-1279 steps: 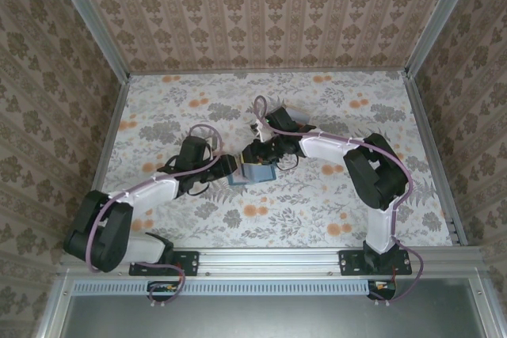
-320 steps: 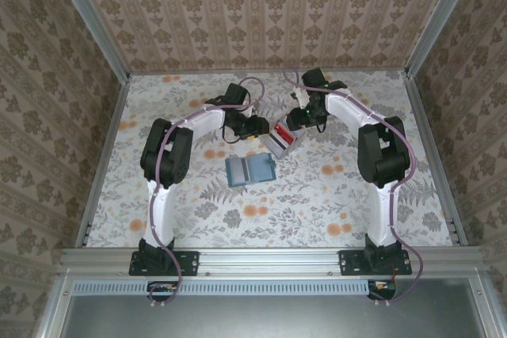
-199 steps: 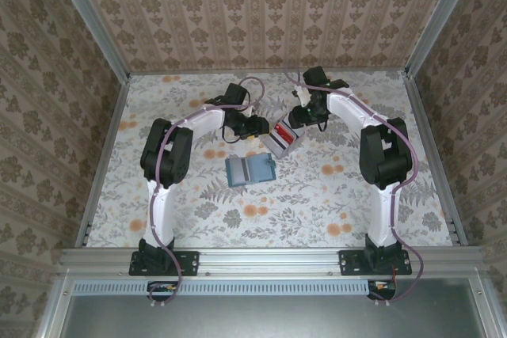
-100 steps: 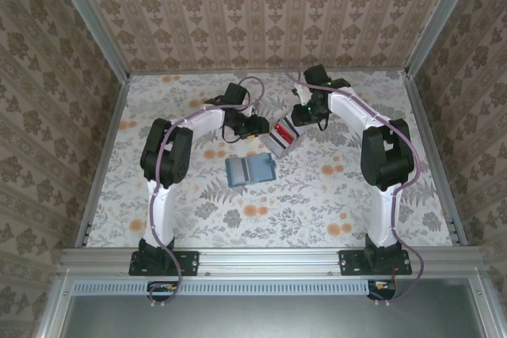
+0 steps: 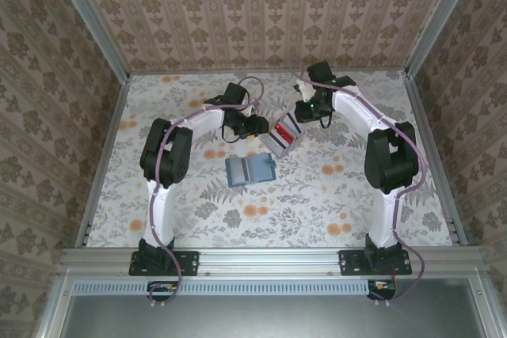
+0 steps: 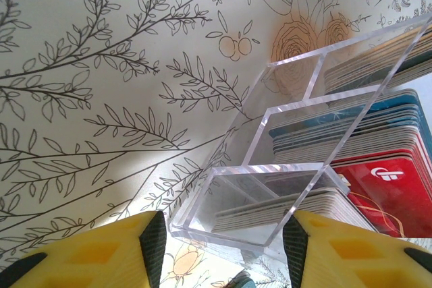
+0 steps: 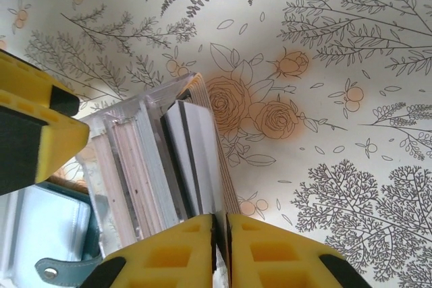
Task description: Put the credit cards into the card holder
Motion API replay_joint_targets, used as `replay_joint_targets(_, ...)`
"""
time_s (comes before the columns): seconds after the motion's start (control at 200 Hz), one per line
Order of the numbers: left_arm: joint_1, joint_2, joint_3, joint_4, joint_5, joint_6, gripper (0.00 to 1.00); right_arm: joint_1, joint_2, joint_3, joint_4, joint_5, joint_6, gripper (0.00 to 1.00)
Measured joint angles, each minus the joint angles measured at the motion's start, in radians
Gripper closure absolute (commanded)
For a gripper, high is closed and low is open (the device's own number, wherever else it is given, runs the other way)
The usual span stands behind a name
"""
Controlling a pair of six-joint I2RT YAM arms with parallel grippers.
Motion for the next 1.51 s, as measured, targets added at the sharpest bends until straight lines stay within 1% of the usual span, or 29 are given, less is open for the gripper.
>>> replay_joint_targets(0.23, 0.001, -0.002, -0.013, 0.016, 0.007, 0.0, 0.49, -0.01, -0.024, 0.004, -0.006, -0.055, 0.012, 0.93)
replay_joint_targets(0.36, 0.001, -0.005, -0.014, 0.016, 0.007, 0.0, 0.49, -0.028, -0.025, 0.003, -0.001, -0.124, 0.043, 0.95)
replay_joint_targets(0.495, 0.001, -0.017, -0.021, 0.015, 0.006, 0.0, 0.48, -0.05, -0.044, -0.019, 0.045, -0.224, 0.101, 0.95)
replay_joint_targets(0.62, 0.003, -0.08, -0.06, 0.011, 0.001, 0.0, 0.48, -0.059, -0.085, -0.074, 0.102, -0.309, 0.162, 0.95)
replay_joint_targets(0.74, 0.008, -0.203, -0.15, 0.05, -0.03, -0.004, 0.49, -0.048, -0.13, -0.14, 0.15, -0.356, 0.204, 0.94)
replay_joint_targets(0.845, 0.019, -0.314, -0.219, 0.067, -0.058, -0.009, 0.49, -0.014, -0.168, -0.212, 0.192, -0.376, 0.238, 0.94)
replay_joint_targets(0.94, 0.025, -0.37, -0.27, 0.088, -0.084, -0.011, 0.49, 0.034, -0.203, -0.306, 0.268, -0.388, 0.288, 0.94)
replay_joint_targets(1.065, 0.027, -0.426, -0.39, 0.098, -0.126, -0.019, 0.49, 0.132, -0.224, -0.445, 0.386, -0.389, 0.373, 0.94)
replay_joint_targets(1.225, 0.027, -0.501, -0.529, 0.066, -0.174, -0.027, 0.51, 0.246, -0.223, -0.575, 0.519, -0.389, 0.483, 0.94)
replay_joint_targets(1.315, 0.027, -0.554, -0.58, 0.04, -0.196, -0.029, 0.52, 0.271, -0.217, -0.613, 0.575, -0.389, 0.53, 0.94)
replay_joint_targets(1.505, 0.027, -0.632, -0.685, 0.032, -0.211, -0.049, 0.55, 0.273, -0.188, -0.665, 0.669, -0.381, 0.597, 0.94)
